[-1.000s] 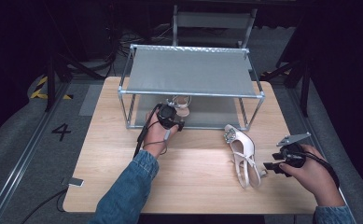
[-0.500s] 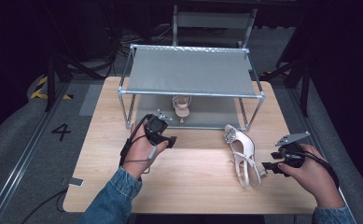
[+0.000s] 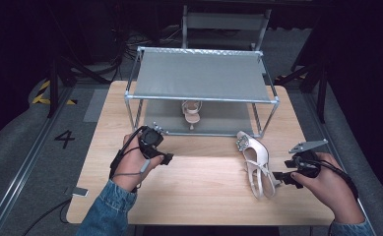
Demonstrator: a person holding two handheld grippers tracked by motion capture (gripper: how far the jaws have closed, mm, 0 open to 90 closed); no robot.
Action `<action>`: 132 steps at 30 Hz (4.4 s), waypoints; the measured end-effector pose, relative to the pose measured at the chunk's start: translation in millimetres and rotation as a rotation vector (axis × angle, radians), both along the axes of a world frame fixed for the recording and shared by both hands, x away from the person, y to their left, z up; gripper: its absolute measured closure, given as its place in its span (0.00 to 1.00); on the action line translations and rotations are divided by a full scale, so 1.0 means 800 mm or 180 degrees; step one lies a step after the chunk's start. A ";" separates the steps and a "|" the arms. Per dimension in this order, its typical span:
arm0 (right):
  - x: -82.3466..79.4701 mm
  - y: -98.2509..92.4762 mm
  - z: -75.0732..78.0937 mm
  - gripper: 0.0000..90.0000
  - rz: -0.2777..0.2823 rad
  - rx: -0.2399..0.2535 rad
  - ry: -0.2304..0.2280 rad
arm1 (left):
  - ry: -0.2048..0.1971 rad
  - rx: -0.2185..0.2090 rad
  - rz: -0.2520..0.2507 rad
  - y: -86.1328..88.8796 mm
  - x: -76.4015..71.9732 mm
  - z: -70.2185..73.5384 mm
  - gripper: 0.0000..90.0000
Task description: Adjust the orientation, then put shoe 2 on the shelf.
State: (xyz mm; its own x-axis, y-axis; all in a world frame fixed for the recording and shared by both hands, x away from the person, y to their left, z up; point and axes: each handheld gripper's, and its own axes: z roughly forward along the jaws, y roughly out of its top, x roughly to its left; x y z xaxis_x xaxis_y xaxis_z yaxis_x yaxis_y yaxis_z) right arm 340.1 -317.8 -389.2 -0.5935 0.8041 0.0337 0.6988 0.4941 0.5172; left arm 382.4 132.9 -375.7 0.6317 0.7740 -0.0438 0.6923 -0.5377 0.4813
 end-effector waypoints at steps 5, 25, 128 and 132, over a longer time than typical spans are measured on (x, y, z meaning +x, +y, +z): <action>-0.001 0.011 0.002 0.35 0.0009 -0.0030 -0.0035 | 0.0086 0.0080 0.0006 0.010 0.000 -0.007 0.35; 0.019 0.053 -0.039 0.29 0.0062 -0.0313 0.0178 | 0.0113 0.0245 0.0021 0.015 -0.004 -0.018 0.35; 0.053 0.051 -0.061 0.33 0.0341 -0.0294 -0.0117 | 0.0214 0.0267 -0.0005 0.028 -0.013 -0.031 0.35; 0.048 0.051 -0.055 0.44 0.0209 -0.0189 0.0014 | 0.0190 0.0245 0.0017 0.034 -0.013 -0.030 0.35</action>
State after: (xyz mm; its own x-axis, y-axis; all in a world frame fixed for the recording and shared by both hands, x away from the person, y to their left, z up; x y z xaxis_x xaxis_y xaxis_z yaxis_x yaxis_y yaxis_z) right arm 378.4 -276.9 -432.9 -0.6450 0.7641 -0.0101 0.6661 0.5687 0.4826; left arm 371.9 160.4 -399.4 0.6256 0.7798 -0.0214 0.7213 -0.5678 0.3965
